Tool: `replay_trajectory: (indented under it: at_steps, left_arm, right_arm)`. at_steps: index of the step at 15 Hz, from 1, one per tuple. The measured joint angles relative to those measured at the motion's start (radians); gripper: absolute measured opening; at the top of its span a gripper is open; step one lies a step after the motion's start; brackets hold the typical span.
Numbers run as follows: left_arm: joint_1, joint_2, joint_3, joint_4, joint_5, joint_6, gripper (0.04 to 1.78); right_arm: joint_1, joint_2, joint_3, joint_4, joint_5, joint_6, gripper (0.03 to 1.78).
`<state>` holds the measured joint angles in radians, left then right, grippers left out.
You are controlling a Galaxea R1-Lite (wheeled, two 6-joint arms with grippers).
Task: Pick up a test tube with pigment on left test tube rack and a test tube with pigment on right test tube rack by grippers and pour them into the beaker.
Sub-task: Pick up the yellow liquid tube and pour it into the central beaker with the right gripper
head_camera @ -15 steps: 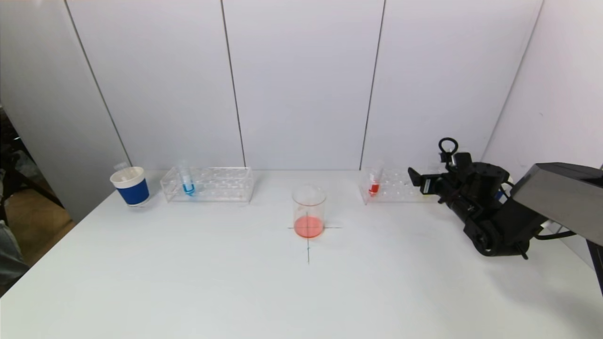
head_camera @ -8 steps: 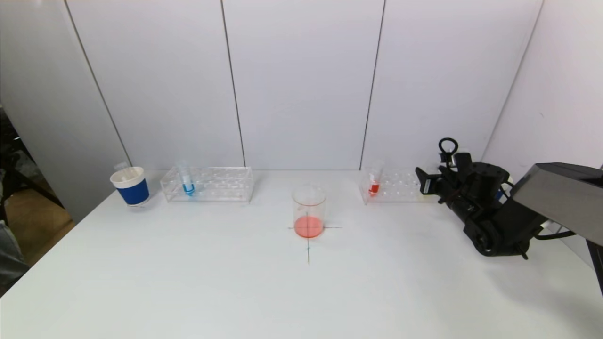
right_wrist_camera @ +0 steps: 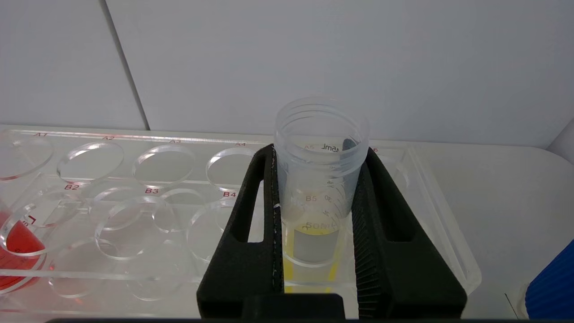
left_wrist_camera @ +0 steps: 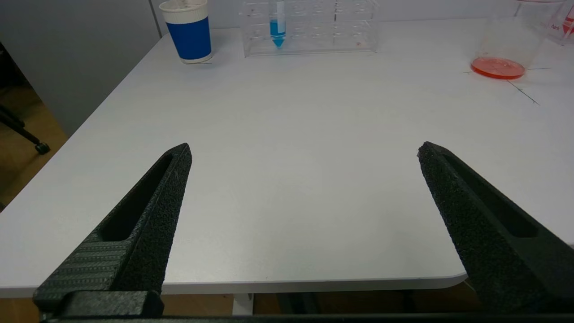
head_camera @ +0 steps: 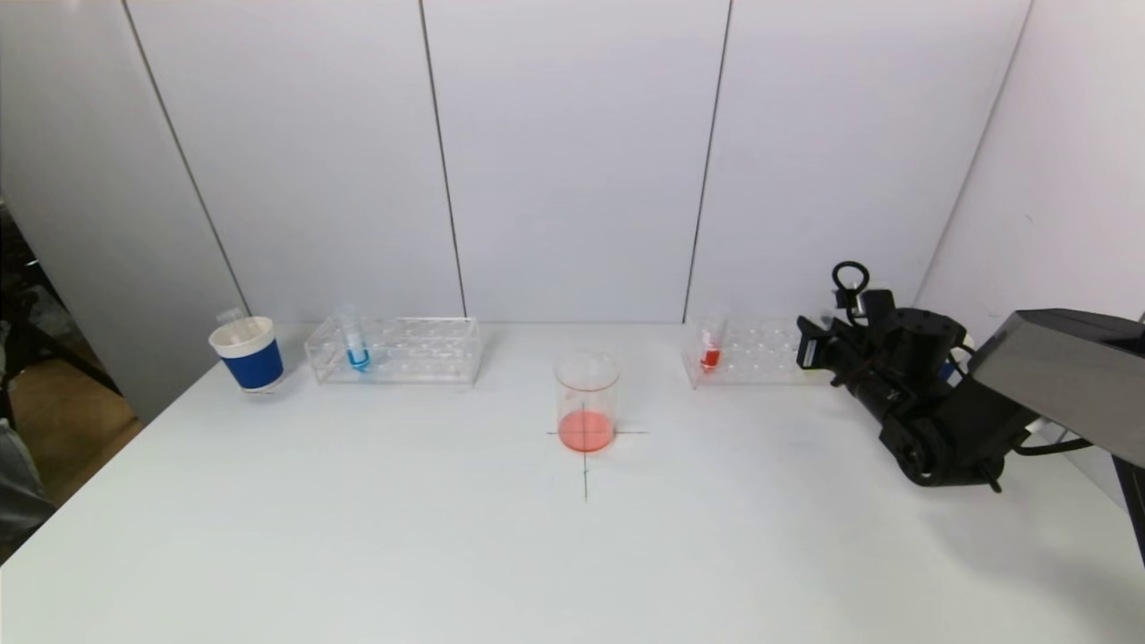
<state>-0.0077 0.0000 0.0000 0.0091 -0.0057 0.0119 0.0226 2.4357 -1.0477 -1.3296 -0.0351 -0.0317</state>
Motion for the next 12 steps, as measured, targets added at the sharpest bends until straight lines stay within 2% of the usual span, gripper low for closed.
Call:
replay_trajectory:
  at_steps: [9,12]
  left_arm:
    - [0.000,0.000,0.000,0.000,0.000,0.000,1.76]
    - [0.000,0.000,0.000,0.000,0.000,0.000,1.76]
  right_arm:
    - [-0.001,-0.019,0.003,0.001,-0.013,-0.010,0.50]
    - [-0.001,-0.056,0.007,0.030,-0.013,-0.019,0.50]
